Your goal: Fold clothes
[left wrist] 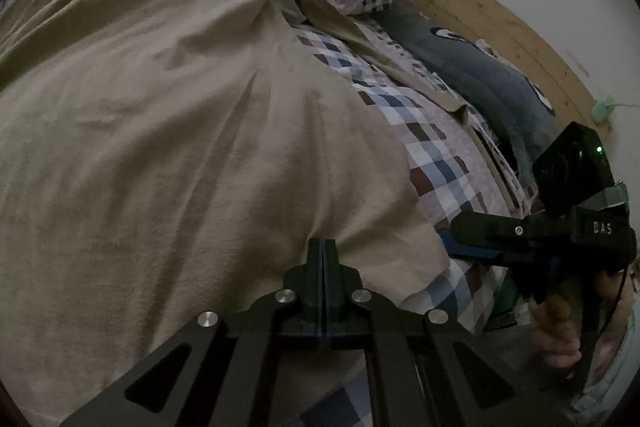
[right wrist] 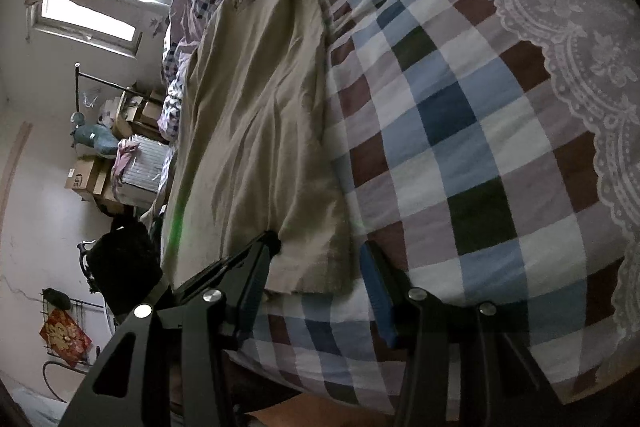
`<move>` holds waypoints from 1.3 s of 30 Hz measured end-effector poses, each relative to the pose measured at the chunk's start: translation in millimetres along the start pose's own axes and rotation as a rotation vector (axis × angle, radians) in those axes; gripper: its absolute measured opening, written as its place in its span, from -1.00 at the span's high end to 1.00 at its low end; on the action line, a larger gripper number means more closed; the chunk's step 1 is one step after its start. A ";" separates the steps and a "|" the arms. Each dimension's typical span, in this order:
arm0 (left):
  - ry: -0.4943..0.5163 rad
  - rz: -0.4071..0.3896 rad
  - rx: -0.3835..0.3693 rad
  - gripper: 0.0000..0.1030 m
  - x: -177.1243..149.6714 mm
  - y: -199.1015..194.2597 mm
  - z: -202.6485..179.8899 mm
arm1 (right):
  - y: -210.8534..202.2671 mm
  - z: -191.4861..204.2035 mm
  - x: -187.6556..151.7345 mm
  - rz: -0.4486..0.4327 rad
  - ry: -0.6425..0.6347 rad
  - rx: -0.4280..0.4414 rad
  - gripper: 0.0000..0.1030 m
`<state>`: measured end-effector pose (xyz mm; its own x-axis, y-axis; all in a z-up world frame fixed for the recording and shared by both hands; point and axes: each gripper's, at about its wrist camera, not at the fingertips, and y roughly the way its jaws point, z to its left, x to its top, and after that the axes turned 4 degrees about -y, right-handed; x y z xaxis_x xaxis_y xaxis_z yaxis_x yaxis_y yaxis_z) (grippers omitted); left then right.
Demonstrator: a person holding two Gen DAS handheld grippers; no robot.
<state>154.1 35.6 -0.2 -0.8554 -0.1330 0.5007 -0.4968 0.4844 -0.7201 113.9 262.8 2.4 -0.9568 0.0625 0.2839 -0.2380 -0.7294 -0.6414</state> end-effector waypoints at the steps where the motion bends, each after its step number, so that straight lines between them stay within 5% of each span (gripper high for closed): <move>1: -0.007 0.000 -0.005 0.95 0.1 0.2 1.1 | 0.3 -1.3 1.1 0.007 0.008 0.010 -0.03; 13: -0.012 -0.004 -0.007 0.95 -0.5 0.4 3.2 | 7.5 4.2 4.8 0.113 -0.060 0.058 -0.06; 21: -0.014 -0.006 -0.012 0.95 0.2 0.9 3.4 | 10.8 3.8 5.6 0.080 -0.017 0.041 -0.03; 24: -0.016 -0.007 -0.019 0.95 0.5 0.5 3.9 | 10.1 4.8 5.2 0.066 -0.027 0.009 0.19; 27: -0.023 -0.008 -0.031 0.96 1.1 -2.2 4.1 | 8.0 -1.0 3.6 0.061 -0.027 -0.051 0.83; 30: -0.041 -0.018 -0.053 0.93 3.1 -11.8 6.1 | 3.3 -0.4 2.7 0.042 -0.043 -0.077 0.92; 33: -0.079 -0.075 -0.060 0.53 4.6 -39.0 19.0 | -2.9 11.9 -0.1 0.022 -0.122 -0.126 0.94; 35: -0.119 -0.144 -0.053 0.01 4.6 -68.3 35.4 | -12.1 15.3 -1.7 0.005 -0.146 -0.143 0.95; 39: -0.200 -0.282 -0.039 -0.20 4.8 -127.0 68.2 | -41.7 14.4 -5.5 -0.060 -0.155 -0.145 0.96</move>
<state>203.1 -85.6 60.9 -0.6990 -0.4311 0.5706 -0.7150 0.4364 -0.5462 131.4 283.1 37.8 -0.9057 -0.0106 0.4237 -0.3262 -0.6208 -0.7128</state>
